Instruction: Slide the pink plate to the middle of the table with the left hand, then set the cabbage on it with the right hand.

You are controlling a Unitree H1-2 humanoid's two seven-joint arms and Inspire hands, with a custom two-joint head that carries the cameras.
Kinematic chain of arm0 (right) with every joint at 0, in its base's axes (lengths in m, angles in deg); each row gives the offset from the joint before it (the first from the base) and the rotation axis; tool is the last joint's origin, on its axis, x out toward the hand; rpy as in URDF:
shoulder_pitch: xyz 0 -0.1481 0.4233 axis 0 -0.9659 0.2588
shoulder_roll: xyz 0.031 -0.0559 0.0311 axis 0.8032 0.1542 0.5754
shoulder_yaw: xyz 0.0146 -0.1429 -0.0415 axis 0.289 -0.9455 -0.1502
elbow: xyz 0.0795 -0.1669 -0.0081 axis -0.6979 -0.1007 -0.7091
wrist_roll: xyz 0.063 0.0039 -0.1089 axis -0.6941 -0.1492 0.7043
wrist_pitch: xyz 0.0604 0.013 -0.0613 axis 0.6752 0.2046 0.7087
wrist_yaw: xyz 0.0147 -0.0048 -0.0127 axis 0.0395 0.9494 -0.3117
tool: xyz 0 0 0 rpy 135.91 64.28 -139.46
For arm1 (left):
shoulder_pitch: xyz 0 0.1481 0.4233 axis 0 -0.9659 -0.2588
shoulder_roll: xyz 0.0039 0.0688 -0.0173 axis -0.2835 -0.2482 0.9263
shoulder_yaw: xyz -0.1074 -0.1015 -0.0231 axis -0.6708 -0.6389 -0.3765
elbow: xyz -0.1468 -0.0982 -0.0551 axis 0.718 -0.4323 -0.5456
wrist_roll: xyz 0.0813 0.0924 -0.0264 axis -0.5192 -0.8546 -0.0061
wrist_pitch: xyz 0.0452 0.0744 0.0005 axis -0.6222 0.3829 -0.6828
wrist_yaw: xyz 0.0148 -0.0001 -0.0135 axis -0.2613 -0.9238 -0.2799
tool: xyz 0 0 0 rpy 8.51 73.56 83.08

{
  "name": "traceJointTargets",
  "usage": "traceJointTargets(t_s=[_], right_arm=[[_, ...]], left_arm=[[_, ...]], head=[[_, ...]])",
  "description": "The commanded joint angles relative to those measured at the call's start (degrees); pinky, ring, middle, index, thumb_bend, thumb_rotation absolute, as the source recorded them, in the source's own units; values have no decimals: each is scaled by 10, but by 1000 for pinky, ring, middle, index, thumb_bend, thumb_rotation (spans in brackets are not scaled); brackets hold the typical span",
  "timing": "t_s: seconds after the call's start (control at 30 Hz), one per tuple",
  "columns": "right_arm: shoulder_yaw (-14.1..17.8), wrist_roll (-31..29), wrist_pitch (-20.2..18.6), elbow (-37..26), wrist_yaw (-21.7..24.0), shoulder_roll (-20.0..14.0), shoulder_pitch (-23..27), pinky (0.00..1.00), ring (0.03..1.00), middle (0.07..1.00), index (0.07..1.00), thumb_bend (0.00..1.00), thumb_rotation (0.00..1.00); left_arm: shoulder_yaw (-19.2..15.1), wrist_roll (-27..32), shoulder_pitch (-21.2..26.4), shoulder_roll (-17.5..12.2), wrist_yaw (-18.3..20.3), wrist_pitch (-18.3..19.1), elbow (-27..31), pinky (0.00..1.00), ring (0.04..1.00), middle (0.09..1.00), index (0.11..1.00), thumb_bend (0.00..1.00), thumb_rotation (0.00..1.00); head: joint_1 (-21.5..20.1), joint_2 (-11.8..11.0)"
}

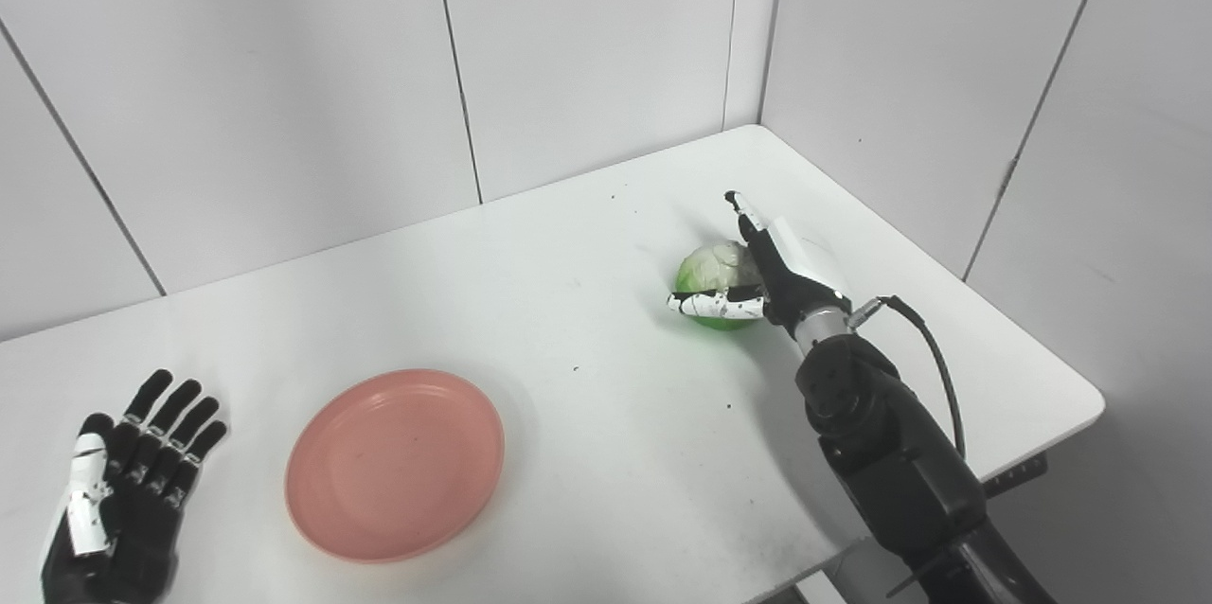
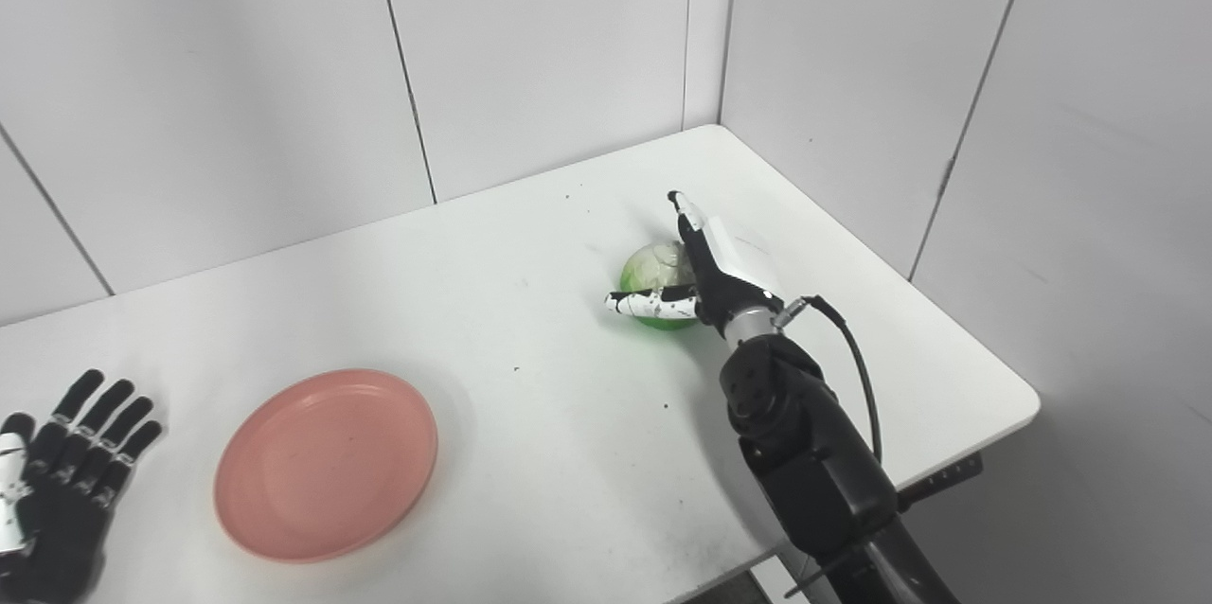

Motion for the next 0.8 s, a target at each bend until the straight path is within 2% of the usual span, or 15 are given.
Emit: traceJointTargets(t_s=[0.0, 0.27, 0.4, 0.53, 0.57, 0.63, 0.77], right_arm=[[6, 6, -2, -8, -2, -18, 32, 787, 896, 954, 972, 1000, 471], [1, -4, -2, 10, 15, -22, 42, 804, 904, 956, 965, 1000, 386], [-4, -16, 8, 19, 17, -25, 43, 806, 895, 934, 932, 1000, 324], [-10, -30, 22, 33, 10, -28, 44, 789, 864, 886, 874, 1000, 220], [-11, -34, 26, 38, 8, -28, 44, 756, 818, 834, 841, 1000, 168], [-12, -38, 26, 44, 5, -27, 46, 730, 781, 793, 814, 1000, 120], [-24, -38, 14, 51, 9, -32, 49, 709, 754, 771, 791, 1000, 87]], left_arm=[[5, -9, -24, -6, -12, 41, -15, 882, 868, 873, 859, 411, 1000], [5, -6, -27, -7, -11, 50, -7, 872, 868, 872, 858, 410, 1000], [6, -7, -26, -6, -11, 50, -7, 871, 863, 870, 856, 412, 1000], [7, -9, -28, -6, -15, 53, -2, 868, 861, 868, 855, 414, 1000], [7, -9, -28, -6, -14, 54, -1, 868, 859, 866, 854, 413, 1000], [8, -8, -29, -7, -12, 56, 2, 873, 861, 868, 857, 411, 1000], [9, -6, -31, -8, -9, 58, 6, 876, 864, 871, 859, 409, 1000]], head=[[0, 1], [1, 2], [1, 2], [1, 2], [1, 2], [1, 6], [0, 9]])
